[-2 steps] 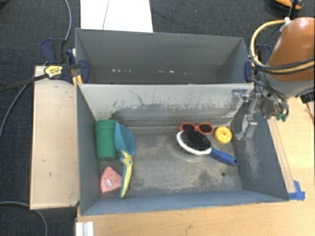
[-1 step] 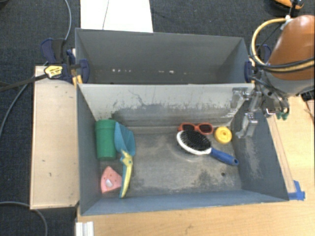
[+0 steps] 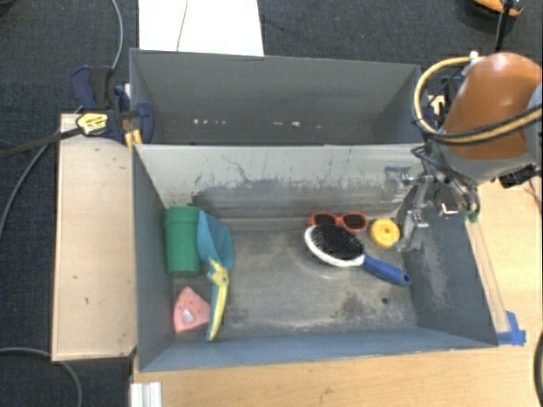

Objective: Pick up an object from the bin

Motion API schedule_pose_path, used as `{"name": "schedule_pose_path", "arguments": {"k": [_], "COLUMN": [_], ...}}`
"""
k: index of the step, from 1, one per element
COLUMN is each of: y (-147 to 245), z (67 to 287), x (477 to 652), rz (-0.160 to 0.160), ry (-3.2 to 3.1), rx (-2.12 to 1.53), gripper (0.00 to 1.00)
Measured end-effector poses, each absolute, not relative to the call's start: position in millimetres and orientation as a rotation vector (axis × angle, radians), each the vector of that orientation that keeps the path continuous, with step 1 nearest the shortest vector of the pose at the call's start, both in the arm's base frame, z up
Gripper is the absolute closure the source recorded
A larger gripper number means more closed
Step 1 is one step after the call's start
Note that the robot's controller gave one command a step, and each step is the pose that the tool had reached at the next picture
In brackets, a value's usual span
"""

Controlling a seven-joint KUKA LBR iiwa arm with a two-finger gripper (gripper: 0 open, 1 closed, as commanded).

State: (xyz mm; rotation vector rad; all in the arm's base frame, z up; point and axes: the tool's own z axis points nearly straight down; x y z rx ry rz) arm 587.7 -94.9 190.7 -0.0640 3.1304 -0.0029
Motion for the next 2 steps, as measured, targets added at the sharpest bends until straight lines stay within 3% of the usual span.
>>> {"name": "schedule_pose_path", "arguments": {"k": [1, 2], "y": [-68.6, -67.0], "z": [121.4, 93.2], "x": [573.2, 574.4], "rz": [-0.003, -0.001], "ry": [3.114, 3.082], "rx": [-0.340, -0.579], "gripper": [0.00, 0.00]}}
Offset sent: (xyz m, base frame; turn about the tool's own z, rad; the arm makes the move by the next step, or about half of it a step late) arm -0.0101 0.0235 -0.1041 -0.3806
